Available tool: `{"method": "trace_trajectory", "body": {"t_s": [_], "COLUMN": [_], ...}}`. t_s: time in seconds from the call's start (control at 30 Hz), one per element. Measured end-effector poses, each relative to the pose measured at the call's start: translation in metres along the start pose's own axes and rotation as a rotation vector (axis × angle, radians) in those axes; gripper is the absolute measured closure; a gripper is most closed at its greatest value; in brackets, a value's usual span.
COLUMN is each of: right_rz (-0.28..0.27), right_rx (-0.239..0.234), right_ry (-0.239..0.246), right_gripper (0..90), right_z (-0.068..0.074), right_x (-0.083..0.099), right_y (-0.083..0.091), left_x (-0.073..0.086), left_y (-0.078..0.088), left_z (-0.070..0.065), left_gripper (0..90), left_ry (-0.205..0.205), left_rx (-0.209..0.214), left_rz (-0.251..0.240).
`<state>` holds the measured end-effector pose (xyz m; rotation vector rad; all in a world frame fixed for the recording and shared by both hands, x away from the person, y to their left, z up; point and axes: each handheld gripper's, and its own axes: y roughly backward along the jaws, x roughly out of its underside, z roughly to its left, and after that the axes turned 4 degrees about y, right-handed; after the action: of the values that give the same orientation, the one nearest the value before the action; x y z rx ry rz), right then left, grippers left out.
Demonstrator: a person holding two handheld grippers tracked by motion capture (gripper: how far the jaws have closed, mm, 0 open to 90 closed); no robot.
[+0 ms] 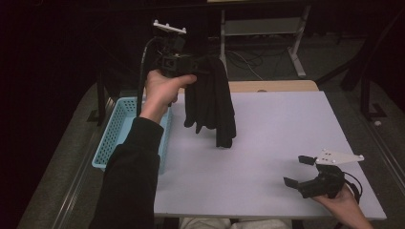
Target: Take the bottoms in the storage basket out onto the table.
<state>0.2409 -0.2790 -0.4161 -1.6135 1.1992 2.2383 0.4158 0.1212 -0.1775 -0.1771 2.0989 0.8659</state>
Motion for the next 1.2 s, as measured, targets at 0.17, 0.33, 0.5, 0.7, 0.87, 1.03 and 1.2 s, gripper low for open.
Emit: {"method": "trace_trajectory", "body": {"t_s": [0.17, 0.33, 0.5, 0.7, 0.87, 1.03, 1.2], "right_rz": [0.002, 0.002, 0.004, 0.007, 0.006, 0.007, 0.005], "right_rx": [-0.003, -0.003, -0.006, -0.006, -0.007, -0.007, -0.007], "right_ry": [0.000, 0.000, 0.002, 0.007, 0.010, 0.011, 0.009], "right_gripper": [0.0, 0.0, 0.0, 0.0, 0.0, 0.0, 0.0], "right_z": [0.000, 0.000, 0.000, 0.000, 0.001, 0.000, 0.000], "right_x": [0.000, 0.000, 0.000, -0.001, -0.001, -0.001, -0.001], "right_y": [0.000, 0.000, -0.001, -0.002, -0.002, -0.002, -0.002], "left_x": [0.004, 0.009, 0.015, 0.024, 0.034, 0.041, 0.050], "left_y": [-0.016, -0.030, -0.041, -0.054, -0.066, -0.077, -0.086], "left_z": [0.002, 0.006, 0.009, 0.016, 0.022, 0.027, 0.030], "left_gripper": [83.0, 83.0, 83.0, 83.0, 83.0, 83.0, 83.0], "left_ry": [0.006, 0.015, 0.019, 0.019, 0.031, 0.042, 0.041], "left_rx": [0.014, 0.024, 0.030, 0.045, 0.058, 0.066, 0.072], "left_rz": [0.021, 0.034, 0.045, 0.056, 0.065, 0.076, 0.092]}}
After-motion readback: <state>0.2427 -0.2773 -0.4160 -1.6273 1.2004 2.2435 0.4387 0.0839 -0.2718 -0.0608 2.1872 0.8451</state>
